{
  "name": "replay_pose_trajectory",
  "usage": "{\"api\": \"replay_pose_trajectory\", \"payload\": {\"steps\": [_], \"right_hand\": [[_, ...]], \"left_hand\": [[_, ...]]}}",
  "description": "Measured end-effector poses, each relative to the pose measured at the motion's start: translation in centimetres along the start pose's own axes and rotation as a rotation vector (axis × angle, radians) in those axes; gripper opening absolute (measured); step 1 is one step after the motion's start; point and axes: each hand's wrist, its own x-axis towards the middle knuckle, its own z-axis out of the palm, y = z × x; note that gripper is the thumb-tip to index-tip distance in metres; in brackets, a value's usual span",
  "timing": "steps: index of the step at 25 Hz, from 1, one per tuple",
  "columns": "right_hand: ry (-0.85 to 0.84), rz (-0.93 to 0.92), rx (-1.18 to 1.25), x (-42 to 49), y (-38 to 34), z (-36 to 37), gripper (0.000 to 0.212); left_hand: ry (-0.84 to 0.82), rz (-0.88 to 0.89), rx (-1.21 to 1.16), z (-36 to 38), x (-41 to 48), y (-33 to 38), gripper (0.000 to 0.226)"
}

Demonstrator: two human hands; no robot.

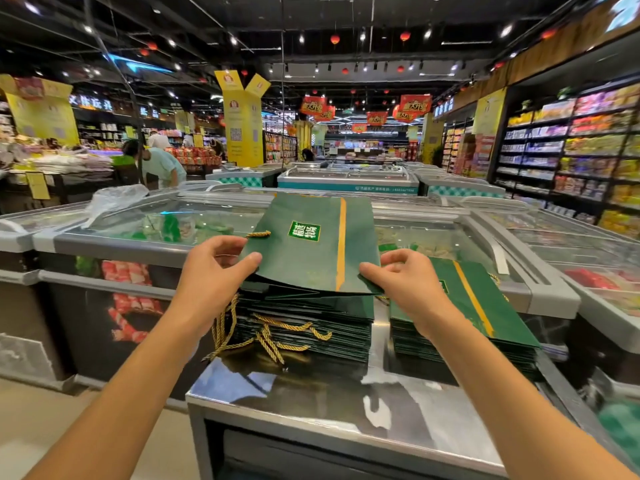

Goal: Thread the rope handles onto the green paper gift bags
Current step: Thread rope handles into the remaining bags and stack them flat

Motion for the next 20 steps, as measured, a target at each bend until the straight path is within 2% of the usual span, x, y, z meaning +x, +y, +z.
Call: {"api": "replay_pose_trajectory", "payload": {"steps": [5,12,20], "right_hand": [[0.077,-0.009,0.035,-3.7,1.2,-6.0,0.034],[0.202,0.051,-0.083,-9.5,7.0,-13.9,0.032],[0.313,0.094,-0.401,-13.0,11.6,-16.4,0.032]], "left_hand": [[-0.125,-0.034,-0.200,3.4,-3.0,1.6,0.021],[-0.300,-0.121,-0.314,10.9,-10.1,0.7,0.020],[-0.445,-0.127,-0.162,14.7,-13.5,-1.8,0.021]]}}
